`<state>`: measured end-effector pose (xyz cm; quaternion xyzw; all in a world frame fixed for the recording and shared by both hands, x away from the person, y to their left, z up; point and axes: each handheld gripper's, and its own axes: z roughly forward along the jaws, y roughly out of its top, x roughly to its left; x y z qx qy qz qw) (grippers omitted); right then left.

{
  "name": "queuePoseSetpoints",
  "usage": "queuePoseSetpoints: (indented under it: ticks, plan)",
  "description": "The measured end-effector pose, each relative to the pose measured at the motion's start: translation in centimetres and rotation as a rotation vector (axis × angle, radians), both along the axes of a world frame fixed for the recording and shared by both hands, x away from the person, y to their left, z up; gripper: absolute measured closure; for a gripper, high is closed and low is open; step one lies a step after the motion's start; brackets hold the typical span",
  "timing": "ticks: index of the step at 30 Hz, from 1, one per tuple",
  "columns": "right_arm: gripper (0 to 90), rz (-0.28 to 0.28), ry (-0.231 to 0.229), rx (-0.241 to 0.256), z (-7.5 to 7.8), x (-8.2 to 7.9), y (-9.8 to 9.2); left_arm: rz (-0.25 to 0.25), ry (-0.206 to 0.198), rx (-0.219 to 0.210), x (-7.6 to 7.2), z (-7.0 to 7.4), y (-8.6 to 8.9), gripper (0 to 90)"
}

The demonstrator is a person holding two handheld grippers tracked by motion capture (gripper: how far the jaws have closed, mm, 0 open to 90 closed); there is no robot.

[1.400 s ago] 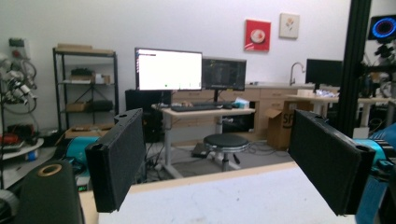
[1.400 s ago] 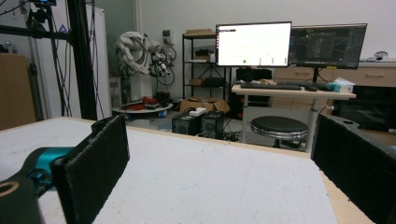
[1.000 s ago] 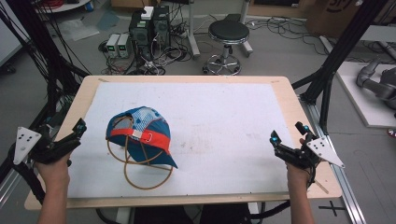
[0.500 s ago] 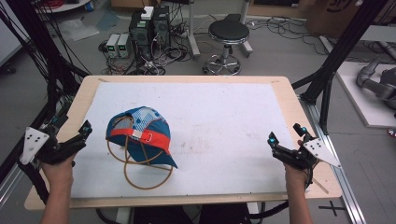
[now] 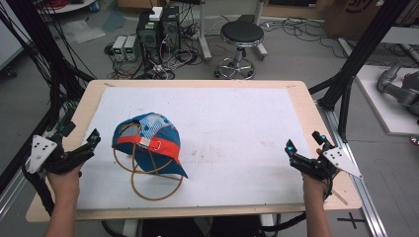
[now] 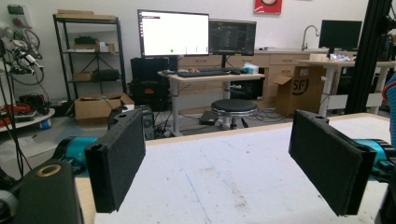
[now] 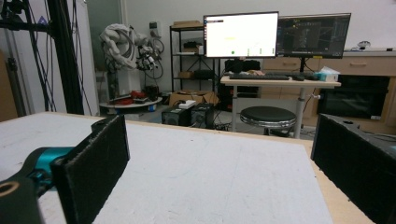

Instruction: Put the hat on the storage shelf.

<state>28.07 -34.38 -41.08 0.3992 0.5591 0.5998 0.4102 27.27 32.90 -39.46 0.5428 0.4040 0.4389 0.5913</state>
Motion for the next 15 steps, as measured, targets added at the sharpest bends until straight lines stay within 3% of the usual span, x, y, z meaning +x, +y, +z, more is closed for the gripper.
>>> queuePoseSetpoints:
  ticks: [15]
  plan:
    - [4.1,0.008,-0.007,-0.004,0.28,-0.12,0.48,-0.015,-0.01,-0.018,-0.36,0.16,0.23,19.0]
